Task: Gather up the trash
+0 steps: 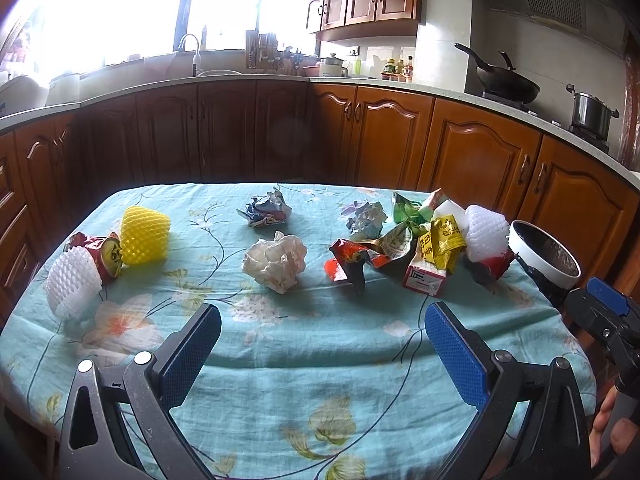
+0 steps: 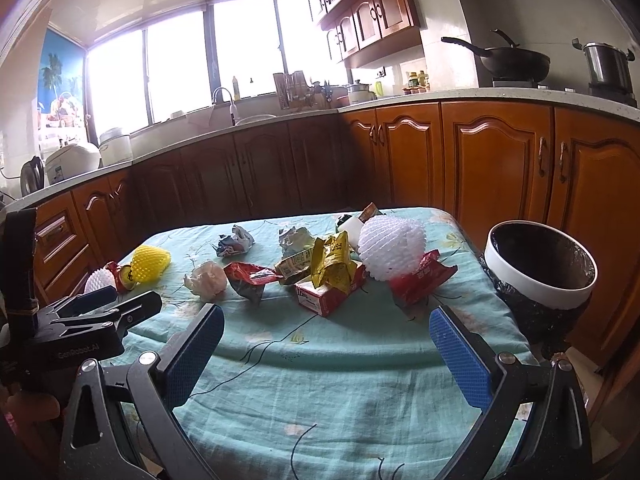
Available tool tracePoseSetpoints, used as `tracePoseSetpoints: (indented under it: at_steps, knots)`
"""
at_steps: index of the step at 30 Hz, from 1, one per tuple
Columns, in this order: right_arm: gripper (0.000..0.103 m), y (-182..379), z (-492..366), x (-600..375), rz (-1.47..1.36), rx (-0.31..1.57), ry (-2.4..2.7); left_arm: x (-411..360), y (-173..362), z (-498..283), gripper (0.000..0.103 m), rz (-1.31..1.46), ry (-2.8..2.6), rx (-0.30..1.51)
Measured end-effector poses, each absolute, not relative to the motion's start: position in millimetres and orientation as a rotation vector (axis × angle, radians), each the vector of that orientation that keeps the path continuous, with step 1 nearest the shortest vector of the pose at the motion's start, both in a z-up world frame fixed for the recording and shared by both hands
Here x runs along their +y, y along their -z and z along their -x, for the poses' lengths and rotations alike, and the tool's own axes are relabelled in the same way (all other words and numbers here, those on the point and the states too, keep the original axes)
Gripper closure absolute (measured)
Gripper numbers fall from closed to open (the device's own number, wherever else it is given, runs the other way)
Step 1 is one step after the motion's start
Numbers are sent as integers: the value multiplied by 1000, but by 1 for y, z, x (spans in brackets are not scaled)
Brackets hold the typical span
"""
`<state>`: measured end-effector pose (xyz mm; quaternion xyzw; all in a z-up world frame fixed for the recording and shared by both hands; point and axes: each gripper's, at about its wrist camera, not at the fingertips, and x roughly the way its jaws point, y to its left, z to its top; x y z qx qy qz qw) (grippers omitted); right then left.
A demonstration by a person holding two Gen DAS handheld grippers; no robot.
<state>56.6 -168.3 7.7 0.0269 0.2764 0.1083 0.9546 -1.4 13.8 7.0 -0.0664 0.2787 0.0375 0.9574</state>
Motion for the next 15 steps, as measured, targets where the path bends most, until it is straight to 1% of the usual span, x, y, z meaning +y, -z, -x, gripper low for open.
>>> tracePoseSetpoints:
  at_steps: [15]
  knots:
    - [0, -8, -57, -167, -54, 560, -220, 11, -11, 6, 1, 120, -80, 551]
